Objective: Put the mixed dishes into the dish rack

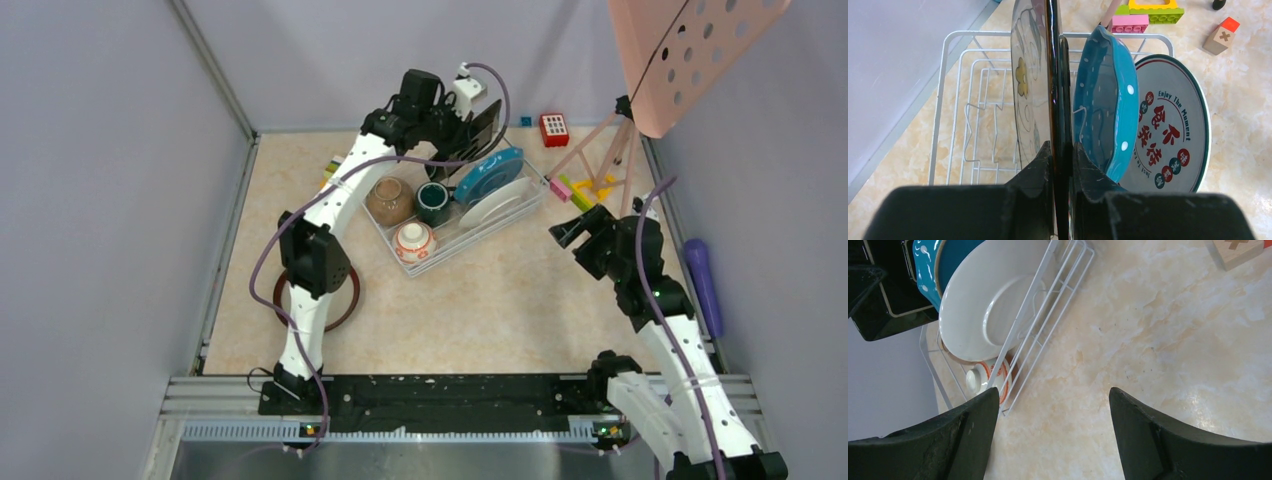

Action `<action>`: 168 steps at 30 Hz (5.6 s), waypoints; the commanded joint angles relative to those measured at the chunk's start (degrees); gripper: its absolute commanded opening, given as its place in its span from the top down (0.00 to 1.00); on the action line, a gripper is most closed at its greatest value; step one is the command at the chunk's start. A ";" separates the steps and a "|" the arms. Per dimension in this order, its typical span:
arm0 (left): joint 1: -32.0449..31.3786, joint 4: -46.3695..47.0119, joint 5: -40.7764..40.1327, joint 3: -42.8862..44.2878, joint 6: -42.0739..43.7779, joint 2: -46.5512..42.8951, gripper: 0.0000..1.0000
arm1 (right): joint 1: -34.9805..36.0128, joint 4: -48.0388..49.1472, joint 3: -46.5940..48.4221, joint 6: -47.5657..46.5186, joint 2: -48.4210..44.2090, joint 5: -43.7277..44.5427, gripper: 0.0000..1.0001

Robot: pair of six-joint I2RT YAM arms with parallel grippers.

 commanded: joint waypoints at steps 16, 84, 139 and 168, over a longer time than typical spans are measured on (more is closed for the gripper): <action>0.45 6.37 -9.23 -3.26 12.03 -6.05 1.00 | 0.10 3.37 -0.51 0.66 0.31 -1.85 0.22; 2.51 25.37 -19.80 -36.58 -24.51 -33.67 0.16 | 14.47 10.26 3.41 9.89 15.06 6.60 0.11; -12.39 -1.35 -57.19 -88.81 -59.43 -46.93 0.18 | 32.82 14.68 11.32 20.13 31.77 22.37 0.26; -12.21 -18.31 -51.61 -72.25 -57.42 -57.96 1.00 | 32.29 16.98 7.61 13.89 23.09 17.77 0.28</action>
